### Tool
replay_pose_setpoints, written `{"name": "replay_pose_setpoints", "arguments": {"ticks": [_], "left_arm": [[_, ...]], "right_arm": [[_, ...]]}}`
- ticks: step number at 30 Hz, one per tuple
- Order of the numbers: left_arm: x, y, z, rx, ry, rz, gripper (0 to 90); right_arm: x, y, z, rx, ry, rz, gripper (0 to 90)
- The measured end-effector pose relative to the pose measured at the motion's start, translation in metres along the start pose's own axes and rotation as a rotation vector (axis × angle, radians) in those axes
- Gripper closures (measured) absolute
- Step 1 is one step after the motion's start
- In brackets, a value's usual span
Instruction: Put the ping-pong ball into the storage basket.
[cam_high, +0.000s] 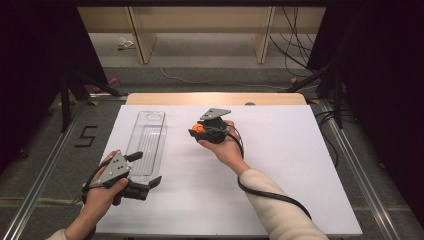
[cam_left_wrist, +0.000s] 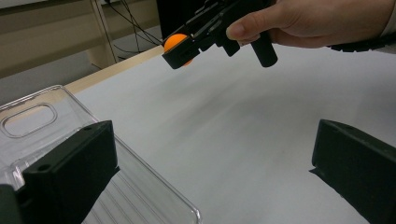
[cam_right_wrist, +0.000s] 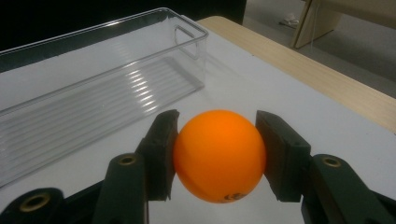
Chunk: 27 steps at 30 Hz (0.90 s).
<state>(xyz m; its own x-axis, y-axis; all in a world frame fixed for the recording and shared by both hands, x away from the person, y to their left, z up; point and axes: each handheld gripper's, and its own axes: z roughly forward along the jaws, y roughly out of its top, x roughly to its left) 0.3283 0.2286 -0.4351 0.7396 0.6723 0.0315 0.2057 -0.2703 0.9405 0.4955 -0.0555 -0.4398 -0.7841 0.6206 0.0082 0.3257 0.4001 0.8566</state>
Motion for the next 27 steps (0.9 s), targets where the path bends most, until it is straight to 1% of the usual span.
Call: {"name": "replay_pose_setpoints", "arguments": {"ticks": [27], "left_arm": [[0.0, 0.0, 0.0, 0.001, -0.001, 0.003, 0.0]], "right_arm": [[0.012, 0.005, 0.002, -0.008, 0.026, -0.021, 51.5]]}}
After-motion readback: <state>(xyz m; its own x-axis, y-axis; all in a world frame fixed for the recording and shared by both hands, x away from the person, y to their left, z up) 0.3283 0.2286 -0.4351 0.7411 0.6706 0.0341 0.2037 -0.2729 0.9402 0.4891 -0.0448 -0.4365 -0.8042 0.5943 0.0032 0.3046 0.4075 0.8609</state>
